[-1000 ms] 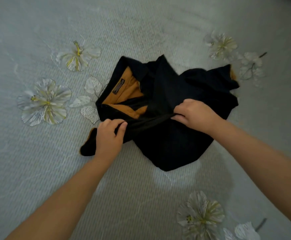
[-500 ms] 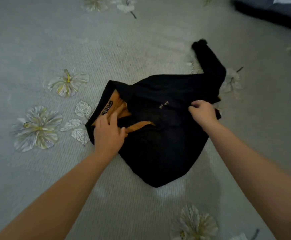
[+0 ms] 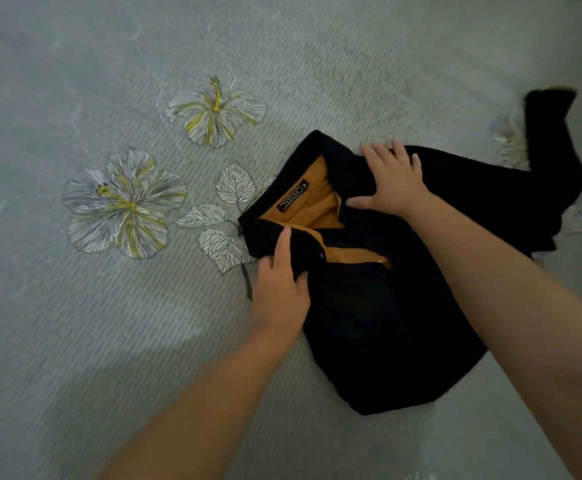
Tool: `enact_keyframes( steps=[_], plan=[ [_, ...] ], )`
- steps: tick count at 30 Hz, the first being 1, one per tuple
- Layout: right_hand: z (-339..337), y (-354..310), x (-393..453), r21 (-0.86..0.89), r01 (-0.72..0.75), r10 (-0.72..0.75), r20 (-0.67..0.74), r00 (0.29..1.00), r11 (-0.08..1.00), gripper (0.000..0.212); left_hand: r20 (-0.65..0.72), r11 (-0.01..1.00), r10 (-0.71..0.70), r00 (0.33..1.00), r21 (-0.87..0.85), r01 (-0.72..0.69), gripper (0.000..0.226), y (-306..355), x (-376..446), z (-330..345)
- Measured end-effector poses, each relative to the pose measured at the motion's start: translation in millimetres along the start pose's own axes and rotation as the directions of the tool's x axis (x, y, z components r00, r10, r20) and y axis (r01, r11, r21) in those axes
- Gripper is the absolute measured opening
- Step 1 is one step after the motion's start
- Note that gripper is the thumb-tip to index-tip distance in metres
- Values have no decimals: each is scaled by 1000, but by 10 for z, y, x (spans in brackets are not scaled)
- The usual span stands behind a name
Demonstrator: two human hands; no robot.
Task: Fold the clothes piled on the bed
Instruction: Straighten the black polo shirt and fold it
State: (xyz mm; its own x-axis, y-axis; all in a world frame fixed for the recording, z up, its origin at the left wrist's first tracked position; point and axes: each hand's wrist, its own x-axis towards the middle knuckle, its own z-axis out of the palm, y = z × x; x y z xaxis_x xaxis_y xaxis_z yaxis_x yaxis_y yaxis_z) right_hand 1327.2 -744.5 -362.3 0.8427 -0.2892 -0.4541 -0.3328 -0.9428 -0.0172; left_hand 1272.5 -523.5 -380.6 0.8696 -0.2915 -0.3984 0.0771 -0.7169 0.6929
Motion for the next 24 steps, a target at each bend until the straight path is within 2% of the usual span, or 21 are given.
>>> enact_keyframes(
  steps=[2,5,8,11,14,16,19,22,24],
  plan=[
    [-39,17,83,-22,32,-32,14,999,999,92,-27,993,81,996,-84,-83,61,-76,137,-87],
    [-53,-19,113,-27,54,-54,16,998,998,77,-177,985,154,972,-48,-165,55,-198,375,-353],
    [-15,-45,-9,204,19,-28,42,999,979,52,-290,990,90,953,-75,-116,53,-291,642,-728],
    [-16,-60,-137,353,13,38,-138,990,936,57,-323,989,-44,945,-151,-6,60,-302,744,-890],
    [-33,-92,-201,334,32,61,-263,963,942,71,-171,977,-91,981,-208,54,73,-128,594,-733],
    [-19,-82,-235,296,94,-15,-259,966,950,71,-95,960,-124,988,-265,95,76,-32,621,-706],
    [-81,7,-352,251,228,-142,-319,937,941,65,-9,966,-65,998,-250,61,76,35,902,-836],
    [-289,137,-568,237,333,-194,-466,863,913,66,214,919,-71,974,-367,147,52,182,1078,-986],
    [-446,240,-736,159,351,-217,-538,814,923,61,283,921,-15,959,-370,124,32,346,1062,-1026]
  ],
)
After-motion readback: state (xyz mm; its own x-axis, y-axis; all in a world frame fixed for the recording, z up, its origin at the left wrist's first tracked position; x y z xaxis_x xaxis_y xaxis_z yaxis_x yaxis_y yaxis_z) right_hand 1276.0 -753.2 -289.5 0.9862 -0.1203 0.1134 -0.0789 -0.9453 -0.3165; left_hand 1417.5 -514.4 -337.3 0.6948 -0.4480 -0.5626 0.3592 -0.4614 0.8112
